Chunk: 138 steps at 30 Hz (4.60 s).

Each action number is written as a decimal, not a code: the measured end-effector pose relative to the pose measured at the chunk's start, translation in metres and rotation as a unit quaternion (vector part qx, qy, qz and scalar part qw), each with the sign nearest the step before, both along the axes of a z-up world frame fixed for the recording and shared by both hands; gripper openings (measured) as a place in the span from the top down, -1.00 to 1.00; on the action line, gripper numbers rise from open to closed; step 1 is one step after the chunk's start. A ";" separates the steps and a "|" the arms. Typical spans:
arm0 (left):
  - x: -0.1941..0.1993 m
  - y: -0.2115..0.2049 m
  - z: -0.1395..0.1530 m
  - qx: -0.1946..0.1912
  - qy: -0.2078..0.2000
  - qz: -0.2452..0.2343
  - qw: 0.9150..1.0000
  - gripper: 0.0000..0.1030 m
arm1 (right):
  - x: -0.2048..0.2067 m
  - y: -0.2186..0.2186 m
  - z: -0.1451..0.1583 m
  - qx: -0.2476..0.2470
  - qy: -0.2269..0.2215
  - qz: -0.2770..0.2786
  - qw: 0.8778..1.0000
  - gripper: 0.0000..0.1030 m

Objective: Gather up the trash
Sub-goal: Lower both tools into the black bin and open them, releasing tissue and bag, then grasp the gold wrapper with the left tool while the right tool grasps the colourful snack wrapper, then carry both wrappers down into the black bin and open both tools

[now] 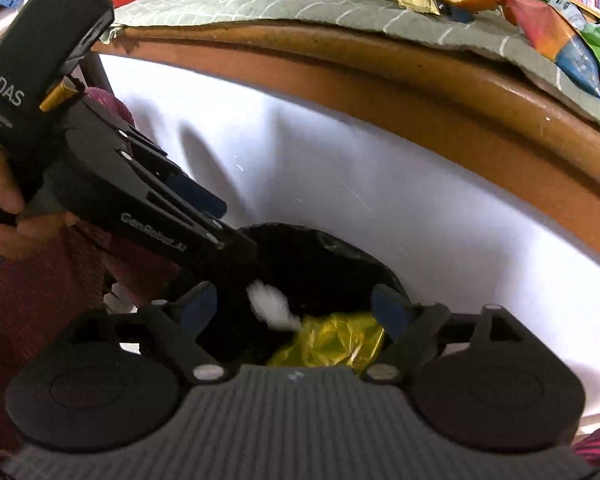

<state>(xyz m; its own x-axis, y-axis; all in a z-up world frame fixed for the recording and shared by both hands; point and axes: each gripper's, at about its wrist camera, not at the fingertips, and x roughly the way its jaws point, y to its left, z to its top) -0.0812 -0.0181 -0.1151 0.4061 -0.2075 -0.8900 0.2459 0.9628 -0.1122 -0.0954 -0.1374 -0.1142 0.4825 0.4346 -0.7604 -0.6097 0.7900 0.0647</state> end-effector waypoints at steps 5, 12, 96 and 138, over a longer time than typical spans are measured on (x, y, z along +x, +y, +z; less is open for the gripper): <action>-0.002 0.001 0.013 -0.005 -0.012 0.006 1.000 -0.24 | 0.000 -0.002 0.004 0.000 -0.012 -0.007 1.000 -0.79; -0.011 0.006 0.041 -0.007 -0.066 0.002 0.998 -0.49 | -0.004 -0.012 0.030 0.026 -0.060 -0.040 0.997 -0.79; 0.034 -0.021 0.139 -0.102 -0.243 0.054 0.963 0.57 | 0.019 -0.043 0.098 0.068 -0.239 -0.237 0.939 0.21; -0.019 0.009 0.034 -0.042 -0.017 0.019 0.999 0.57 | -0.036 -0.018 0.031 -0.017 -0.090 -0.054 0.994 0.22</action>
<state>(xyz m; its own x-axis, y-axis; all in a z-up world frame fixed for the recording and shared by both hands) -0.0997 -0.0087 -0.0807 0.4454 -0.2638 -0.8556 0.2143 0.9592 -0.1843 -0.1313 -0.1554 -0.0835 0.6550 0.3487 -0.6703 -0.5200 0.8517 -0.0651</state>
